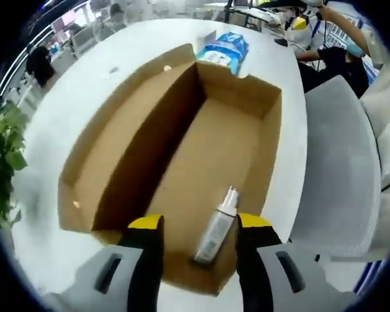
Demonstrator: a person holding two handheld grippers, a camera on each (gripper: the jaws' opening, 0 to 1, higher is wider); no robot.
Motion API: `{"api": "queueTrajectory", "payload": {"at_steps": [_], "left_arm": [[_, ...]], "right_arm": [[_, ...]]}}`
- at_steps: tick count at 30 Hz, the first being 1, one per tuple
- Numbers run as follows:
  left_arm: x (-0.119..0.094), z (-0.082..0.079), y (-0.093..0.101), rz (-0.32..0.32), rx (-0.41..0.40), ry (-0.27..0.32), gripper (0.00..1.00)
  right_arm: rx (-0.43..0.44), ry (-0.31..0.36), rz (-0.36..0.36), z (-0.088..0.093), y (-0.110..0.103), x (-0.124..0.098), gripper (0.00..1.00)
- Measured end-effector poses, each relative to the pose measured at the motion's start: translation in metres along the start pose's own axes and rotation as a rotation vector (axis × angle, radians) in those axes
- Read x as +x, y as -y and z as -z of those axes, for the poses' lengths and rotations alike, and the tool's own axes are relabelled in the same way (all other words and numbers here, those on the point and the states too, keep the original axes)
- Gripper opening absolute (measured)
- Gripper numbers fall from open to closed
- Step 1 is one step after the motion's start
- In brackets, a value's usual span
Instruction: Operate the shoe box by opening the lid, removing the specified soft item, and placing it in the target area until the item is outside and the box remains undamaged.
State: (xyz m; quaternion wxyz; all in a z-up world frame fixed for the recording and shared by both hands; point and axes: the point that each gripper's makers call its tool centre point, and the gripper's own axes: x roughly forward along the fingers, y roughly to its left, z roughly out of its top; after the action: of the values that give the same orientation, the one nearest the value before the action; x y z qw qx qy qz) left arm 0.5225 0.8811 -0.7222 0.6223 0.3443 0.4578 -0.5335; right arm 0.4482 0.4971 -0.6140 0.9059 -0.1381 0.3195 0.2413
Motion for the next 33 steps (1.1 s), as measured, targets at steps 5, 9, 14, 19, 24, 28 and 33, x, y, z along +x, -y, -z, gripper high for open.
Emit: {"api": "queueTrajectory", "payload": {"at_steps": [5,9,14,19,24,28,33], "left_arm": [[0.009,0.007,0.002,0.031,0.066,-0.054,0.44],[0.015,0.008,-0.001,0.055,0.108,-0.082,0.45],[0.025,0.009,0.001,0.107,0.175,-0.121,0.46],[0.035,0.008,0.001,0.149,0.219,-0.151,0.49],[0.044,0.008,0.004,0.183,0.279,-0.171,0.52],[0.048,0.004,0.008,0.198,0.315,-0.166,0.52],[0.054,0.007,0.008,0.191,0.334,-0.178,0.51]], "right_arm": [[0.024,0.016,-0.005,0.004,-0.016,-0.011,0.88],[0.061,0.038,-0.001,0.007,-0.027,-0.021,0.92],[0.105,0.064,0.005,0.01,-0.036,-0.03,0.95],[0.145,0.053,0.022,0.022,-0.038,-0.032,0.94],[0.176,0.035,0.044,0.031,-0.038,-0.031,0.94],[0.198,0.036,0.053,0.035,-0.037,-0.032,0.93],[0.211,0.032,0.063,0.039,-0.036,-0.031,0.92]]}}
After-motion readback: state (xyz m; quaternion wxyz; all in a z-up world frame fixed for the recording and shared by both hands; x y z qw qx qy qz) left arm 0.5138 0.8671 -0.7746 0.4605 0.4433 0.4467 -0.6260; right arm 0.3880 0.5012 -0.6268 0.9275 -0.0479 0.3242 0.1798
